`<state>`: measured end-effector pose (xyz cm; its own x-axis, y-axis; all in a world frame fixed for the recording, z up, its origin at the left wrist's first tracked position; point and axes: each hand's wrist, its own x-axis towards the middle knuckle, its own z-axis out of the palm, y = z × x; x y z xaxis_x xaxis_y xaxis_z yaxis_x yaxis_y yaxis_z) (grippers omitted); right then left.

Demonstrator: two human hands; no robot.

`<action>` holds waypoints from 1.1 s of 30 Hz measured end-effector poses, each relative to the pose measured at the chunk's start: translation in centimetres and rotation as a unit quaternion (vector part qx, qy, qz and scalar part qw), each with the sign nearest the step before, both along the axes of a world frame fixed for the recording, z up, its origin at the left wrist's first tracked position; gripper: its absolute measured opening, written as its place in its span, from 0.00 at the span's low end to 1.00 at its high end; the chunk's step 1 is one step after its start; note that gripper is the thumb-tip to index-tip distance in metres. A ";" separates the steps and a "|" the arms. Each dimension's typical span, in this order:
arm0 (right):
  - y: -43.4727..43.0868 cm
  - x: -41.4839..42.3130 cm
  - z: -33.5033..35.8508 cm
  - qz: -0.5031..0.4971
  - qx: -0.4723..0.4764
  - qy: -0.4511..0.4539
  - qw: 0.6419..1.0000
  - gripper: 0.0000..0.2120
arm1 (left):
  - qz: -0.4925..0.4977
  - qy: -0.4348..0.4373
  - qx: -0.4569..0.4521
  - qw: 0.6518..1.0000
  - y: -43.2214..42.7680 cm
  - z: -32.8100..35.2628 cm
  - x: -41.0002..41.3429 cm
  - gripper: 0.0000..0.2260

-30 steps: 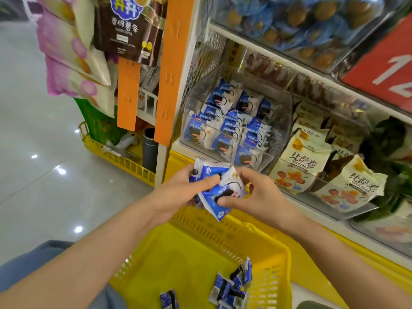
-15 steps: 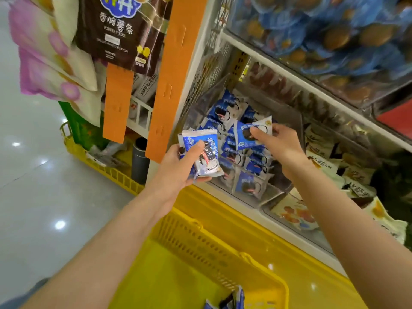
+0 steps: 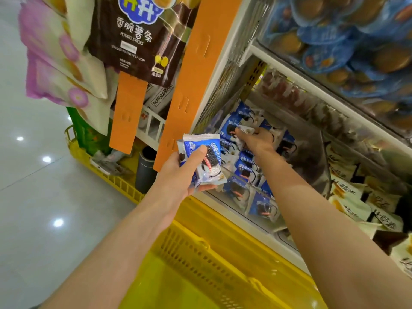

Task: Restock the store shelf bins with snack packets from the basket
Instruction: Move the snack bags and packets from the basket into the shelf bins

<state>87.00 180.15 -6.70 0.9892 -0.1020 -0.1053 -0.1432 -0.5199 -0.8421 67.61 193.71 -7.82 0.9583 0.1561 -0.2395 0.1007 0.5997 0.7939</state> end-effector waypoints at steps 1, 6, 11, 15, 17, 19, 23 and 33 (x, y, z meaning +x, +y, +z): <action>0.1 0.2 -0.2 0.004 -0.004 -0.010 1.000 0.28 | 0.001 -0.003 -0.001 1.000 0.1 0.0 0.0 0.22; 0.1 0.7 -0.4 -0.012 0.017 -0.031 0.999 0.26 | 0.004 -0.007 -0.007 1.000 0.2 -0.1 0.0 0.20; -0.3 0.1 0.2 0.066 -0.123 -0.048 0.989 0.27 | 0.011 -0.021 -0.025 0.999 0.1 0.3 0.0 0.22; 0.2 -3.2 2.2 0.076 -0.185 -0.189 0.961 0.20 | 0.015 -0.024 -0.051 0.998 -0.3 0.2 -0.1 0.10; 0.8 -6.4 3.3 0.116 -0.104 -0.220 0.963 0.10 | 0.022 -0.026 -0.059 0.998 -0.5 0.1 -0.2 0.10; 1.3 -10.2 4.1 0.204 -0.068 -0.181 0.960 0.10 | 0.029 -0.030 -0.053 0.998 -0.7 0.2 -0.4 0.12; 1.9 -15.8 4.7 0.346 -0.098 -0.112 0.926 0.02 | 0.044 -0.027 -0.005 0.999 -1.1 0.4 -0.8 0.19; -1.5 -10.2 6.2 0.166 -0.045 -0.097 0.980 0.23 | 0.066 -0.010 -0.098 0.993 -0.7 0.6 -1.0 0.08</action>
